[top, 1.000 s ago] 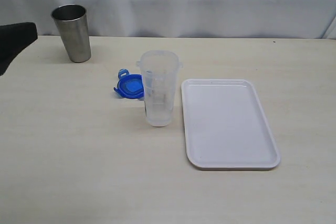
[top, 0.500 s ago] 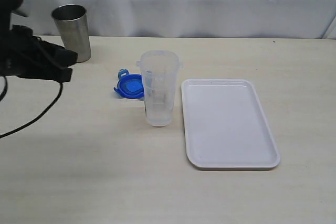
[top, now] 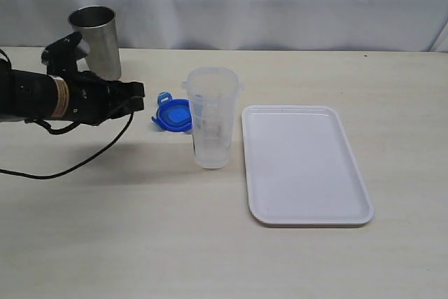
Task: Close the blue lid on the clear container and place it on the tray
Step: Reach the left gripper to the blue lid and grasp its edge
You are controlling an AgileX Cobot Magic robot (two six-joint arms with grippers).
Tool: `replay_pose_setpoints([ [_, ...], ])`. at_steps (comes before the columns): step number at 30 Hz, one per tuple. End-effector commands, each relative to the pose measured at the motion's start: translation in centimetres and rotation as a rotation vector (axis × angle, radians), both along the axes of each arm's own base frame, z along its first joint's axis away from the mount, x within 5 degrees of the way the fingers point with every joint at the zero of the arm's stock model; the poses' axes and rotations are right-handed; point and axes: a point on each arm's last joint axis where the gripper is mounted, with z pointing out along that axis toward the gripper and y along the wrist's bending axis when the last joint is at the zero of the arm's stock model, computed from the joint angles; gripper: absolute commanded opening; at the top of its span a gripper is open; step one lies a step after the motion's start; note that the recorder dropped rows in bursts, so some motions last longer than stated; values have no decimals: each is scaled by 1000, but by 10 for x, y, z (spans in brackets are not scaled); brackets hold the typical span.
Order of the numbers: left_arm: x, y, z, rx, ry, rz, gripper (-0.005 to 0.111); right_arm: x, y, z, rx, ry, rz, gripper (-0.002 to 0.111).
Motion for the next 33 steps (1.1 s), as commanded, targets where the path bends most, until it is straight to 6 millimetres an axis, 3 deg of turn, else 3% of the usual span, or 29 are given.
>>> replay_pose_setpoints([
  [1,5,-13,-16,-223,94,71,31,0,0,0,3,-15,-4,5],
  [4,7,-6,-39,-152,160,140,43,0,0,0,3,-15,-4,5],
  [8,15,-14,-50,-236,177,141,45,0,0,0,3,-15,-4,5],
  [14,26,-23,-58,-263,189,195,44,0,0,0,3,-15,-4,5],
  [25,34,-21,-67,-319,215,313,44,0,0,0,3,-15,-4,5],
  [33,38,-29,-72,-310,216,294,44,0,0,0,3,-15,-4,5],
])
